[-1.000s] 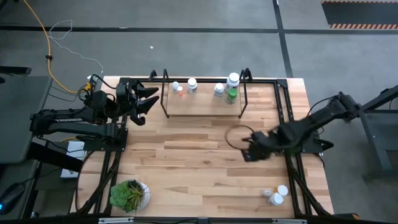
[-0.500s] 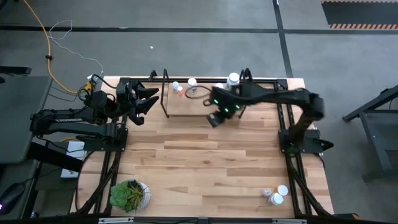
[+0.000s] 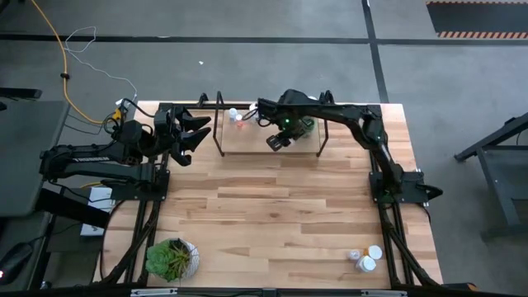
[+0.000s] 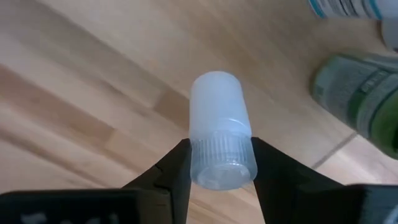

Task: Pick and place medicine bottles onto shelf by color
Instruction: Put the transparent pill bottle on the shelf

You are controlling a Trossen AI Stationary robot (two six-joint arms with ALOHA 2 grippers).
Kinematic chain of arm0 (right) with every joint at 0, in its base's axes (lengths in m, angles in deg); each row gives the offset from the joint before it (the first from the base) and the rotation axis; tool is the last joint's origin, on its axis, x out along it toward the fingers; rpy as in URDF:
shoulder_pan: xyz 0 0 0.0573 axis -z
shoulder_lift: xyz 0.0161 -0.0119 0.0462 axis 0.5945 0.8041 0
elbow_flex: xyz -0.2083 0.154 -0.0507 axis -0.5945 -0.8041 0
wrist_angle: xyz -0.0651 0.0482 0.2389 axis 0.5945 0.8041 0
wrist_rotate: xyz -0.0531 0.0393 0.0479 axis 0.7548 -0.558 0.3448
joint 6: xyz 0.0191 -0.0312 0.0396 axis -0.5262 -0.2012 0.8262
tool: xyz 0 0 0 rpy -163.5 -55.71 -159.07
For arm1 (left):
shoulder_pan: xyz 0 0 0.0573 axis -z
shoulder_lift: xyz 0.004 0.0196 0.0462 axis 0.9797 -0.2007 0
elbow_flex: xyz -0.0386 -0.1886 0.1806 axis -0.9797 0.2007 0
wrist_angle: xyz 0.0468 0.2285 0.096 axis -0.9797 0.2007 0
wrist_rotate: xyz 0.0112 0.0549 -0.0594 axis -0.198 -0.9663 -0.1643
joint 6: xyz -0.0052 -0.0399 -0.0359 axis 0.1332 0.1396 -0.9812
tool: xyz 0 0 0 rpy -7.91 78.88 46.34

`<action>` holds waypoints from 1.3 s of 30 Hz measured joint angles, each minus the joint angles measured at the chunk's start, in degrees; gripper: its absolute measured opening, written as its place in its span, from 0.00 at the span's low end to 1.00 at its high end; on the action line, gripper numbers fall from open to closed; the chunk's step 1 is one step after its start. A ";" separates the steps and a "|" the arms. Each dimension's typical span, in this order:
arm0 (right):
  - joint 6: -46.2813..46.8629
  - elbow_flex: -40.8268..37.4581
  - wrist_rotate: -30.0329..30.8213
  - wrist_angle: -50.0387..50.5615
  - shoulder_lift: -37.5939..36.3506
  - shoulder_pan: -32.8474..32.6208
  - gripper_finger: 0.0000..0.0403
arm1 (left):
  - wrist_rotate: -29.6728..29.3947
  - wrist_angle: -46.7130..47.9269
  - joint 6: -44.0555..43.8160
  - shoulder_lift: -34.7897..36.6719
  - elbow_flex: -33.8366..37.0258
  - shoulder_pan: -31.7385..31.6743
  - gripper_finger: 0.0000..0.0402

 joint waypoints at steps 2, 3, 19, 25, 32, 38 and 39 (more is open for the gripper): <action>0.00 0.08 1.61 1.70 1.24 0.04 0.34 | 0.00 0.00 0.00 -0.01 0.00 0.00 0.45; 0.00 0.08 2.15 2.20 1.74 0.02 0.35 | 0.02 0.00 0.00 0.00 0.00 0.00 0.45; -2.89 0.06 5.44 2.43 2.77 1.93 0.35 | 0.02 0.00 0.00 -0.02 0.00 0.00 0.45; -5.34 0.06 4.58 2.43 2.77 2.23 0.35 | 0.00 0.00 0.00 0.00 0.00 0.00 0.45; -7.97 0.06 4.76 2.15 2.77 2.21 0.41 | 0.00 -0.01 0.00 0.00 0.00 0.00 0.45; -9.30 0.06 4.81 2.17 2.75 2.21 0.54 | 0.00 -0.02 0.00 -0.02 0.00 0.00 0.45; -9.79 0.06 5.02 2.17 2.74 2.23 0.56 | 0.00 -0.02 0.00 0.00 0.00 0.00 0.45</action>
